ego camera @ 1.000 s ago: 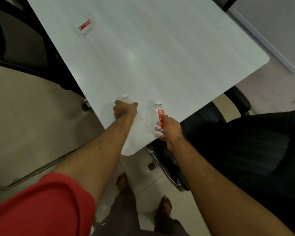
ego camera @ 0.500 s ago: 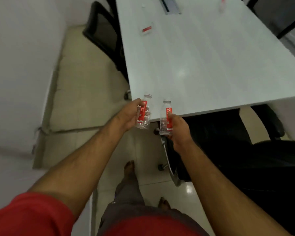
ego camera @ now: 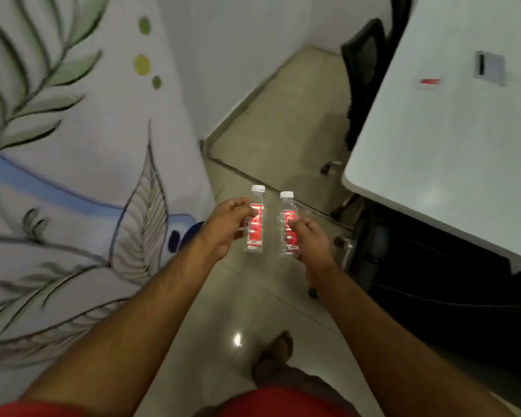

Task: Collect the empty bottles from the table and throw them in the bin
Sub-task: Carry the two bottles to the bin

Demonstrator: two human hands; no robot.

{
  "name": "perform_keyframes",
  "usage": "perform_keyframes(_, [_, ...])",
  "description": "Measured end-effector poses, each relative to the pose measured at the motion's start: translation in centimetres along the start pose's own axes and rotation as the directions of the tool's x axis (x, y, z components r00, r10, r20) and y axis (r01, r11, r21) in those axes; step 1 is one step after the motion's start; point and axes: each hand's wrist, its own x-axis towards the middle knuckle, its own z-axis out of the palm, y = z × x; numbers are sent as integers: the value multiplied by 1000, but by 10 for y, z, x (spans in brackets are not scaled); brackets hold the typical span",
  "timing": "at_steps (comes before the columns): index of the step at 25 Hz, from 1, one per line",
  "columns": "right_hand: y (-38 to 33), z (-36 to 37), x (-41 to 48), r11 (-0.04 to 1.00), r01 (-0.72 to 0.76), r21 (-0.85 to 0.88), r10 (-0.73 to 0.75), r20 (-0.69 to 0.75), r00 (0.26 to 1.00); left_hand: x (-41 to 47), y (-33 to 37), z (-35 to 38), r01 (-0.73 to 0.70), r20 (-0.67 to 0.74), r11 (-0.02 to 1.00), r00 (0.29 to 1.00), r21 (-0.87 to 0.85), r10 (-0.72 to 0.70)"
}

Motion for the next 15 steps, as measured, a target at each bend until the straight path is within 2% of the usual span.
perform_keyframes(4, [41, 68, -75, 994, 43, -97, -29, 146, 989, -100, -39, -80, -55, -173, 994, 984, -91, 39])
perform_keyframes(7, [97, 125, -147, 986, 63, -155, -20, 266, 964, -191, -87, -140, -110, -289, 981, 955, -158, 61])
perform_keyframes(10, [156, 174, -217, 969, 18, -245, 74, 362, 929, -281, -139, -197, -119, -406, 968, 914, -219, 21])
perform_keyframes(15, [228, 268, -329, 874, 60, -482, 260, 569, 780, -418, -228, -299, -144, -639, 919, 757, -367, -136])
